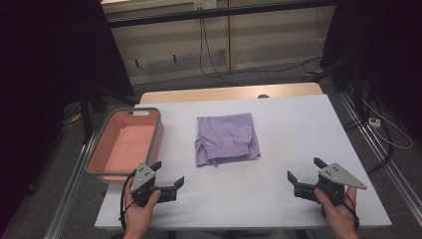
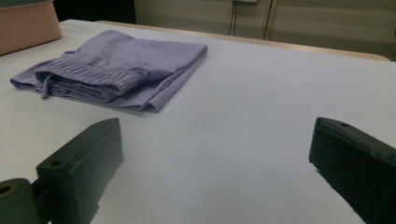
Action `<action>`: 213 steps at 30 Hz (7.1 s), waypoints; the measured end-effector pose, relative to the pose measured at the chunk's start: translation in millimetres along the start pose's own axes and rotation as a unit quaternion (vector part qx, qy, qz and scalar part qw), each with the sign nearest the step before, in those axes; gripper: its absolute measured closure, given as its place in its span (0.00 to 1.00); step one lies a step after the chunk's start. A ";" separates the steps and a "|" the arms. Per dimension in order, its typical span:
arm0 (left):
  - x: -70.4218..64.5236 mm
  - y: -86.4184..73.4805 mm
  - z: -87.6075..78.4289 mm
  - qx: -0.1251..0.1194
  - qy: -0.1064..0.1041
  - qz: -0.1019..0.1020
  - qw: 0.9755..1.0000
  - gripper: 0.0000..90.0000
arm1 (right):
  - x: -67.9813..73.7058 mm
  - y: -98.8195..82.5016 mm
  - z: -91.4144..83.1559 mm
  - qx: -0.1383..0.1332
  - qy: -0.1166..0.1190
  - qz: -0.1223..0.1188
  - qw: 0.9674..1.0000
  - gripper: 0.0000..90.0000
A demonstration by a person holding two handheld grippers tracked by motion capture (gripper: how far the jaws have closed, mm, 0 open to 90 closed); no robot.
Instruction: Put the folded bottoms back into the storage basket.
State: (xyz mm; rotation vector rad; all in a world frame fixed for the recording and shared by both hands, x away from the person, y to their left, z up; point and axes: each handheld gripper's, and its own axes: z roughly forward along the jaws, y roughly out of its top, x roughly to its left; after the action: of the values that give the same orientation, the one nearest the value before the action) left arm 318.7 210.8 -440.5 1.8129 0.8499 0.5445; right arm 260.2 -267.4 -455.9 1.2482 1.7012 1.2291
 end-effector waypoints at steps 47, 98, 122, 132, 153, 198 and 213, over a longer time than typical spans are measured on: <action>-3.5 27.9 38.4 0.042 -0.013 0.015 0.999 0.07 | 4.2 1.9 9.4 0.008 0.024 0.002 1.000 0.03; 35.2 91.4 135.6 0.118 -0.013 -0.055 0.991 0.13 | 6.2 2.8 14.2 0.009 0.037 -0.002 0.999 0.03; 42.8 79.9 187.6 0.185 -0.007 -0.104 0.977 0.33 | 5.9 2.2 14.1 0.012 0.039 -0.004 0.999 0.02; 39.9 72.5 197.1 0.204 -0.002 -0.101 0.974 0.46 | 5.6 1.8 13.8 0.014 0.041 -0.005 0.999 0.02; 39.1 65.5 201.8 0.208 -0.044 -0.160 0.964 0.64 | 6.9 1.8 14.0 0.016 0.041 -0.007 0.999 0.02; 29.6 82.7 185.7 0.139 -0.080 -0.174 0.972 0.99 | 5.7 1.3 13.2 0.016 0.040 -0.005 0.999 0.02; 24.5 110.6 172.7 0.104 -0.094 -0.157 0.978 1.00 | 5.7 1.5 13.1 0.015 0.041 -0.004 0.999 0.02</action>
State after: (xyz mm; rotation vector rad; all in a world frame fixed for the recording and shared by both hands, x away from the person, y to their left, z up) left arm 488.6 99.0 -404.5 1.8339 1.0664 0.0835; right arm 270.8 -258.0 -458.6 1.2217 1.7876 1.2690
